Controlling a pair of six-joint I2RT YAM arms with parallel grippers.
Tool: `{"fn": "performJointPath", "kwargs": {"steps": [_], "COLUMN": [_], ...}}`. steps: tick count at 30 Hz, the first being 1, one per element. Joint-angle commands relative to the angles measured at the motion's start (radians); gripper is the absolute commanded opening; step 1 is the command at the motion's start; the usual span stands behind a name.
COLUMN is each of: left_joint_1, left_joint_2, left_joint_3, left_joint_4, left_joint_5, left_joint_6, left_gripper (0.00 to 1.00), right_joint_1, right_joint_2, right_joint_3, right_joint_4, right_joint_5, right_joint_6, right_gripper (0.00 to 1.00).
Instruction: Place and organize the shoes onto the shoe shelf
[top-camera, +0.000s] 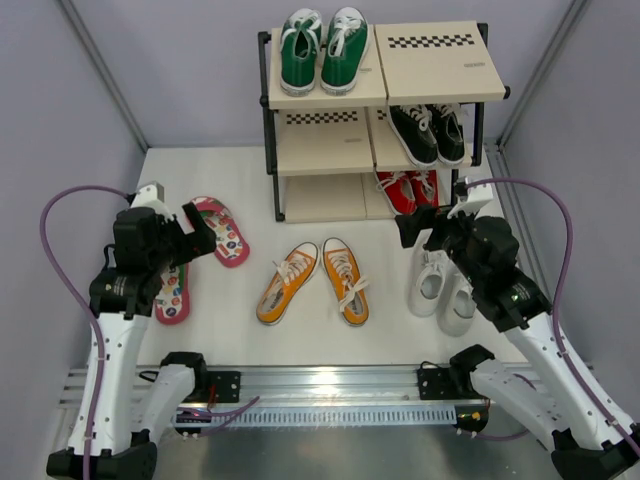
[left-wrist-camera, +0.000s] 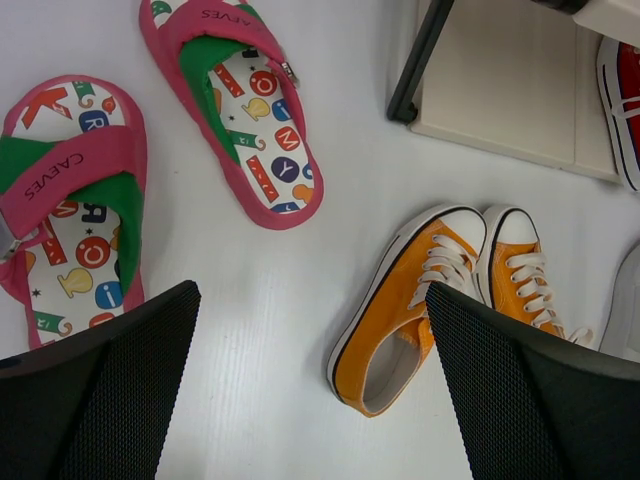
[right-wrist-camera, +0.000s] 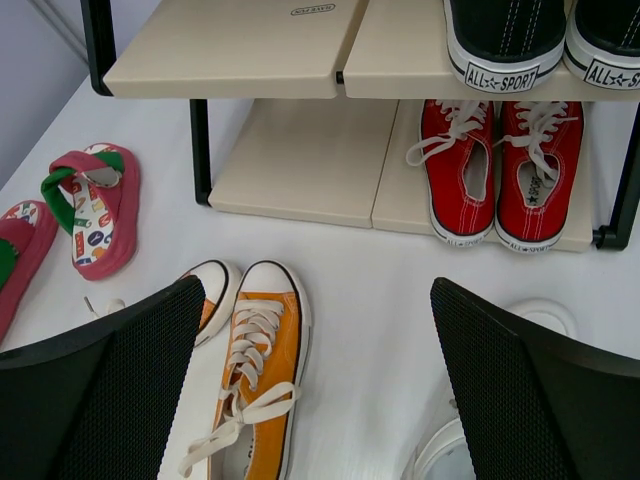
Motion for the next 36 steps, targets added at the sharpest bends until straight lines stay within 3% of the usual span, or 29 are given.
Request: {"fn": "performJointPath", "kwargs": {"steps": [1, 14, 26, 30, 33, 34, 36], "left_joint_1": [0.004, 0.003, -0.025, -0.094, -0.245, -0.369, -0.498], "left_joint_2": [-0.016, -0.034, -0.059, -0.027, 0.016, 0.047, 0.087], "left_joint_3": [-0.002, 0.145, 0.079, 0.048, 0.07, 0.085, 0.097], "left_joint_4": [0.006, -0.103, -0.076, -0.049, -0.017, -0.002, 0.007], "left_joint_5": [-0.005, 0.277, 0.347, 0.243, 0.11, -0.004, -0.149], "left_joint_6": [-0.011, -0.014, -0.072, -0.069, -0.077, -0.078, -0.084], "left_gripper": [0.99, 0.99, 0.88, 0.86, 0.83, 0.83, 0.82], "right_joint_1": [0.005, 0.005, 0.005, 0.005, 0.005, 0.005, 0.005], "right_joint_2": [-0.001, -0.025, 0.001, 0.033, 0.058, 0.059, 0.047], "right_joint_3": [-0.001, -0.07, -0.128, -0.13, -0.127, -0.119, -0.119], "right_joint_4": [0.012, -0.026, -0.036, -0.02, -0.042, -0.087, -0.132], "right_joint_5": [0.002, 0.014, -0.02, -0.032, 0.046, 0.084, 0.18], "right_joint_6": [-0.007, 0.074, 0.131, 0.154, 0.236, 0.276, 0.369], "right_gripper": [0.99, 0.99, 1.0, 0.99, 0.99, 1.0, 1.0]}}
